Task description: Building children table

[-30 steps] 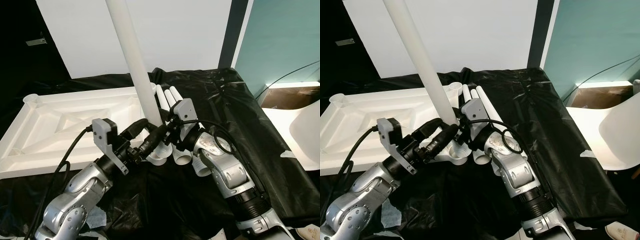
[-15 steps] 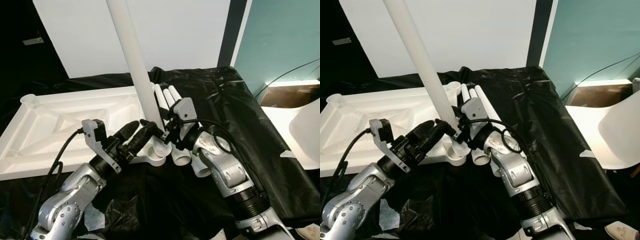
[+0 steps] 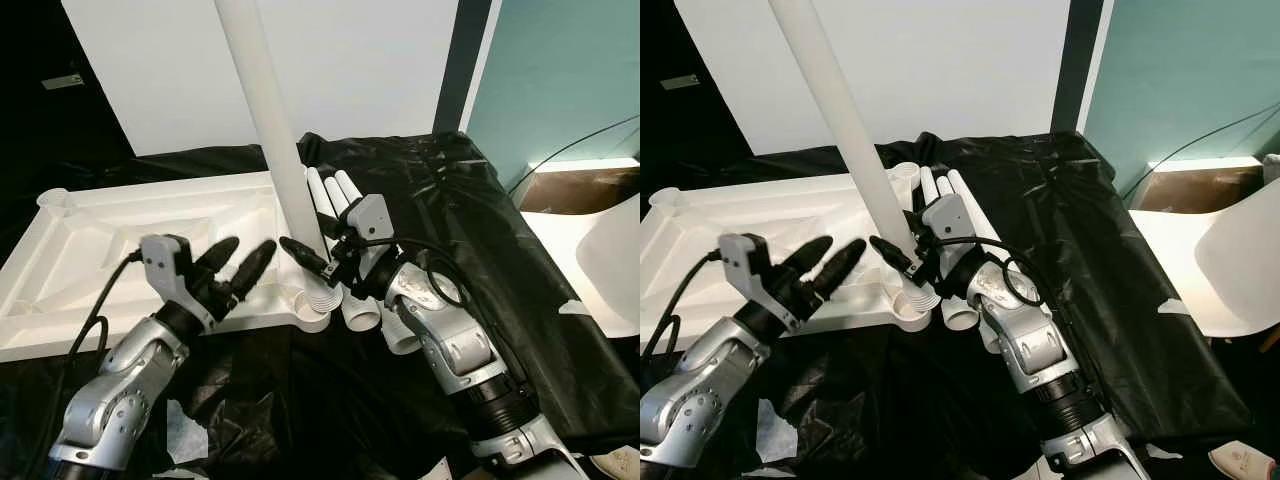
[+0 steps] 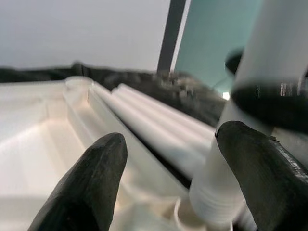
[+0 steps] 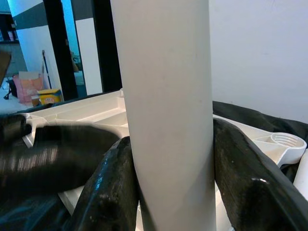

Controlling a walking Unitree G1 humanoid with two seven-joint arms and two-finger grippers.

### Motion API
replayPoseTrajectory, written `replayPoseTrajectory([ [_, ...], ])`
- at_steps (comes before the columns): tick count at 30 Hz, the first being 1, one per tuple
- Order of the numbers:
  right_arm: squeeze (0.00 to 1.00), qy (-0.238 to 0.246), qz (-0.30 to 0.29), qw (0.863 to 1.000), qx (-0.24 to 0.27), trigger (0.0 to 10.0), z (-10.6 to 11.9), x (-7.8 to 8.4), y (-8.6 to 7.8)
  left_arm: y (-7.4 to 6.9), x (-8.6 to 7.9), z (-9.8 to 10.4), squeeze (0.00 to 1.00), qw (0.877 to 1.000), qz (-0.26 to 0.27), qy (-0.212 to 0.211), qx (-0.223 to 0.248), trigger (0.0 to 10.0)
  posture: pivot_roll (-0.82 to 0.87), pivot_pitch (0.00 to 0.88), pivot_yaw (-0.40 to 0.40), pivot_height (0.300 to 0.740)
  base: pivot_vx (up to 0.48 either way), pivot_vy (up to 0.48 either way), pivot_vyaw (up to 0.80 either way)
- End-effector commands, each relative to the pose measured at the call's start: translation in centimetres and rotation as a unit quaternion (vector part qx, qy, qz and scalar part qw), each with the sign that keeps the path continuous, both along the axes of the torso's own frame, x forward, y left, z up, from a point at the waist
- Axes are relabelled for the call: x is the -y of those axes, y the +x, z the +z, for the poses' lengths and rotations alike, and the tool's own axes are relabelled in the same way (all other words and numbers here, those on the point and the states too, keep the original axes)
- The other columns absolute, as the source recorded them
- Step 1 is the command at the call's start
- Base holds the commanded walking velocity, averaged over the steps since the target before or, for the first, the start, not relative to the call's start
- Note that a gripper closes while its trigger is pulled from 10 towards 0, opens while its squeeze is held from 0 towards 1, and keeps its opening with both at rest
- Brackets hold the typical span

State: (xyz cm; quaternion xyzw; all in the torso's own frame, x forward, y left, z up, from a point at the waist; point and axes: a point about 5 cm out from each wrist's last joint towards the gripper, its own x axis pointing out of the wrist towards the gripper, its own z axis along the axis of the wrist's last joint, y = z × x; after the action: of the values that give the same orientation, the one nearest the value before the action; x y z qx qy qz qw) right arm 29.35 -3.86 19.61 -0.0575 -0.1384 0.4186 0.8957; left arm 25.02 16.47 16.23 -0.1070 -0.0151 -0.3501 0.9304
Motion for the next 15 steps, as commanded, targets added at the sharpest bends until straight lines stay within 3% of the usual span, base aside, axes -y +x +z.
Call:
replayPoseTrajectory([
  [1,0.0,-0.004,-0.01,1.0,-0.014,10.0,-0.5,0.3,0.3,-2.2,1.1,-0.8,0.0,0.981,-0.191,0.036,0.002,10.0,0.08,0.0,0.052,0.74,0.0,0.0,0.0],
  [2,0.0,-0.004,-0.01,1.0,-0.014,10.0,-0.5,0.3,0.3,-2.2,1.1,-0.8,0.0,0.981,-0.191,0.036,0.002,10.0,0.08,0.0,0.052,0.74,0.0,0.0,0.0],
  [6,0.0,-0.001,-0.01,1.0,-0.014,10.0,-0.5,0.2,0.3,-3.0,1.1,-2.7,0.0,0.966,-0.234,0.112,-0.024,10.0,0.08,0.0,0.056,0.74,0.0,0.0,0.0],
  [9,0.0,0.001,-0.01,1.0,-0.014,10.0,-0.5,0.1,0.2,-2.8,1.2,-3.2,0.0,0.964,-0.232,0.131,-0.025,10.0,0.08,0.0,0.056,0.74,0.0,0.0,0.0],
  [15,0.0,0.001,-0.008,1.0,-0.014,10.0,-0.6,0.1,0.1,0.1,1.3,-4.3,0.0,0.973,-0.122,0.196,0.0,10.0,0.08,0.0,0.059,0.74,0.0,0.0,0.0],
])
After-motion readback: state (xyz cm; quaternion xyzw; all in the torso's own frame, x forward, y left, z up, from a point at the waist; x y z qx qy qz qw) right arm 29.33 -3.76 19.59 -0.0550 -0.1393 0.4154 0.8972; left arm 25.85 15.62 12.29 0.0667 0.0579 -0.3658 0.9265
